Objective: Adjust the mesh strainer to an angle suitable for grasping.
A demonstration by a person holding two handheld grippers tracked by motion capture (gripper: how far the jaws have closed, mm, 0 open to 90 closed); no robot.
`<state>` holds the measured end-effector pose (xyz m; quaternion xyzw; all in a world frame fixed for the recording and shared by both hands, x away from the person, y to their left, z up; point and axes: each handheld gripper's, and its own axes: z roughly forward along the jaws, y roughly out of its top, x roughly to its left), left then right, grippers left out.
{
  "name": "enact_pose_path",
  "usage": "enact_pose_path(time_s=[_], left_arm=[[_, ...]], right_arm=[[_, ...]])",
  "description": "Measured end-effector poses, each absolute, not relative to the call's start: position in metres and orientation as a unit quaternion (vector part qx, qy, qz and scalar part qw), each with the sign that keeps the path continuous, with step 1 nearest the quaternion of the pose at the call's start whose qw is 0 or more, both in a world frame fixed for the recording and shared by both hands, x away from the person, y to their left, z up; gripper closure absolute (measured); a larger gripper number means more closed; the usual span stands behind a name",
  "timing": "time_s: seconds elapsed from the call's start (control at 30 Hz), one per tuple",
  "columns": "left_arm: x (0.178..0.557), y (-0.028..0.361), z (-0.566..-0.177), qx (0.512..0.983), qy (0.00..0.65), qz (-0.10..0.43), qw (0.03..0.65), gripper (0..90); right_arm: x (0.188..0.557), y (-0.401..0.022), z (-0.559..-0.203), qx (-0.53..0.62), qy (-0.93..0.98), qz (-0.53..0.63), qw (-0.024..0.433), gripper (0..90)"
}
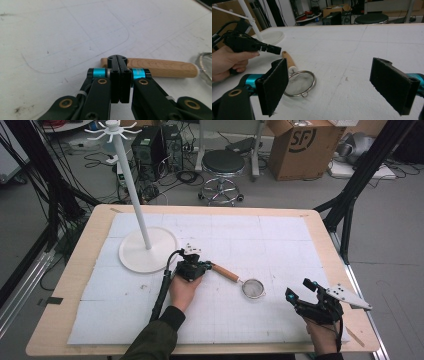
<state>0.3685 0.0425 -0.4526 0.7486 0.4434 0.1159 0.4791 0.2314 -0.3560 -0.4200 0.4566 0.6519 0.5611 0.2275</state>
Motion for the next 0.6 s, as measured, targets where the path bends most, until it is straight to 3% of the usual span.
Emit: enact_pose_path(time_s=[0.03, 0.07, 0.13, 0.27, 0.4, 0.6], left_arm=[[0.367, 0.047, -0.452, 0.743, 0.439, 0.115, 0.492, 74.7], [0.365, 0.052, -0.451, 0.741, 0.437, 0.112, 0.498, 74.7], [0.362, 0.061, -0.448, 0.737, 0.439, 0.112, 0.501, 59.3], [0.350, 0.082, -0.443, 0.727, 0.434, 0.123, 0.518, 44.9], [0.337, 0.103, -0.439, 0.721, 0.430, 0.126, 0.528, 38.1], [0.319, 0.129, -0.435, 0.716, 0.430, 0.143, 0.531, 37.3]], right_arm=[[0.232, -0.356, -0.420, 0.457, 0.651, 0.562, 0.227, 14.4], [0.232, -0.356, -0.420, 0.456, 0.651, 0.562, 0.228, 14.4], [0.234, -0.356, -0.420, 0.457, 0.651, 0.562, 0.226, 14.4], [0.236, -0.353, -0.420, 0.452, 0.654, 0.564, 0.225, 14.4], [0.239, -0.347, -0.420, 0.446, 0.659, 0.562, 0.225, 14.4], [0.245, -0.338, -0.420, 0.435, 0.667, 0.564, 0.220, 14.4]])
